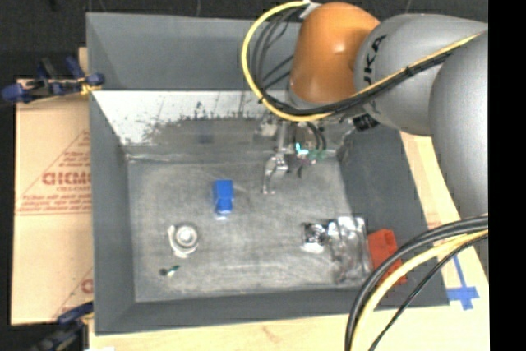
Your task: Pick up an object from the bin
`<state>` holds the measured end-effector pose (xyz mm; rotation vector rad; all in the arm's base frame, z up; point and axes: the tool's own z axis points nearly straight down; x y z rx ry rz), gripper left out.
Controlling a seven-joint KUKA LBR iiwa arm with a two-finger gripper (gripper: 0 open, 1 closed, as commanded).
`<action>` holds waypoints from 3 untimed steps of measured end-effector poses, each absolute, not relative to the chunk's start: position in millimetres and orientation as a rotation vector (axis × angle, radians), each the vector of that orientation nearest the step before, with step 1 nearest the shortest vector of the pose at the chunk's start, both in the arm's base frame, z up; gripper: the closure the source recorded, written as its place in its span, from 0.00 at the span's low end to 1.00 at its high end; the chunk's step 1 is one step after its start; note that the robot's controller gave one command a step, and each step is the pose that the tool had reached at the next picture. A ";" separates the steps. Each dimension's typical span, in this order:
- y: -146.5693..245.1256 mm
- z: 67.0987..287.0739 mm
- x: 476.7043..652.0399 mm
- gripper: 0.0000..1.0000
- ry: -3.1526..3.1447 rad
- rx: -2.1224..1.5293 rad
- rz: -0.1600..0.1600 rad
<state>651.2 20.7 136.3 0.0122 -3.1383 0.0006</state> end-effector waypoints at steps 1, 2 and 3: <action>71.9 74.9 625.3 0.00 -3.135 0.309 0.004; 122.0 75.1 623.6 0.00 -3.152 0.176 -0.002; 76.5 75.8 602.1 0.00 -3.158 -0.029 -0.012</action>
Offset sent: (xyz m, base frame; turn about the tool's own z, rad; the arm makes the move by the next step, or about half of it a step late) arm -0.0295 0.0531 -0.0663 -0.1912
